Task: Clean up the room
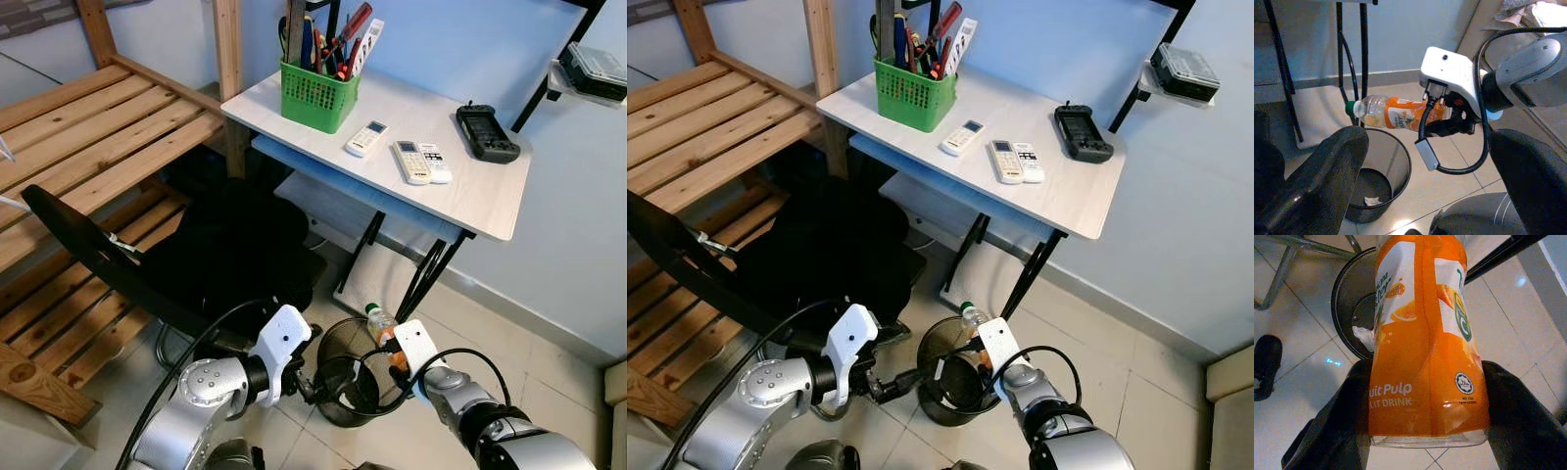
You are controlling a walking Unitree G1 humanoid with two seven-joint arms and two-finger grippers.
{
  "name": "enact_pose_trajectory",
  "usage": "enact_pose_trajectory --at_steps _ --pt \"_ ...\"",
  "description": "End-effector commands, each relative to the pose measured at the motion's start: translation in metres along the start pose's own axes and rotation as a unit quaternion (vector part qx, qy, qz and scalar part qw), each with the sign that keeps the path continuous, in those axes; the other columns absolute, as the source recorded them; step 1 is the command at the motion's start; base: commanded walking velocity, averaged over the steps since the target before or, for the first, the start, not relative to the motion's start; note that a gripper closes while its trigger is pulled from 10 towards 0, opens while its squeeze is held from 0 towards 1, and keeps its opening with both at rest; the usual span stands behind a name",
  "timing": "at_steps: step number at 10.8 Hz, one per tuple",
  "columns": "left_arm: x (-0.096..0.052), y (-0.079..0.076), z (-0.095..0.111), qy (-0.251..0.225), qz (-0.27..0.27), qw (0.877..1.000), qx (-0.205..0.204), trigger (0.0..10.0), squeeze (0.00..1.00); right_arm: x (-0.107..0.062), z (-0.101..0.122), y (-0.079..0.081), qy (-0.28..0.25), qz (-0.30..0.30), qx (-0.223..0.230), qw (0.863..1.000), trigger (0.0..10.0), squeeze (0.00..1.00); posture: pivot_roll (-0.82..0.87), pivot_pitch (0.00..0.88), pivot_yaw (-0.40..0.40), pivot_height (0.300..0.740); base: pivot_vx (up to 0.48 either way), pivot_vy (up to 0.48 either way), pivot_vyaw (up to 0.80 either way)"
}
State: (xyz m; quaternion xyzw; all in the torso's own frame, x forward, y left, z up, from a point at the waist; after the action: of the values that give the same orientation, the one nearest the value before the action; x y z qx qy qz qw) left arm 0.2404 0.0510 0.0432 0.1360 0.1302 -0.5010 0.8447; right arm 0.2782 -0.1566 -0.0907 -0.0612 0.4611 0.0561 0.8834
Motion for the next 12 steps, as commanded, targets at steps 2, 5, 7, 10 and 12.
enact_pose_trajectory --at_steps 2,5,7,10,12 --pt "0.003 0.0 0.0 0.0 0.002 1.0 0.007 10.0 0.0 0.0 0.001 -0.002 -0.004 -0.008 -0.005 1.0 10.0 0.0 0.23 0.067 -0.123 0.731 0.0 0.0 0.0" --pt "-0.002 -0.004 0.0 -0.002 0.008 1.0 0.005 10.0 0.0 0.0 0.005 0.0 -0.016 -0.006 0.059 0.998 10.0 0.0 0.23 0.099 -0.106 0.731 0.0 0.0 0.0" --pt "-0.008 -0.009 -0.003 0.001 0.008 1.0 0.001 10.0 0.0 0.0 0.008 -0.002 -0.019 -0.013 0.054 0.998 10.0 0.0 0.23 0.125 -0.101 0.731 0.0 0.0 0.0" --pt "-0.012 -0.009 -0.003 0.004 0.019 1.0 -0.001 10.0 0.0 0.0 0.006 0.002 -0.016 -0.012 0.05 0.999 10.0 0.0 0.25 0.143 -0.109 0.731 0.0 0.0 0.0" --pt "-0.011 -0.015 -0.002 0.004 0.011 1.0 0.005 10.0 0.0 0.0 0.012 0.001 -0.026 -0.017 0.046 0.998 10.0 0.0 0.25 0.148 -0.113 0.731 0.0 0.0 0.0"
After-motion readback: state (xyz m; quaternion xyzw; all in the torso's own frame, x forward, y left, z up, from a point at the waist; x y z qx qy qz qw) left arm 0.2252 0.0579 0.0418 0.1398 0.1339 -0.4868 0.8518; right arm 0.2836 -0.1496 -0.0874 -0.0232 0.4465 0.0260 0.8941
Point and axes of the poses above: a point about 5 cm out from each wrist's last joint towards the gripper, its own x axis pointing out of the wrist towards the gripper, its own z axis along the axis of the wrist's last joint, y = z × x, the point moved 5 cm from there along x, pointing out of the wrist towards the gripper, and after that the axes turned 13 degrees about x, right-handed, at the moved point
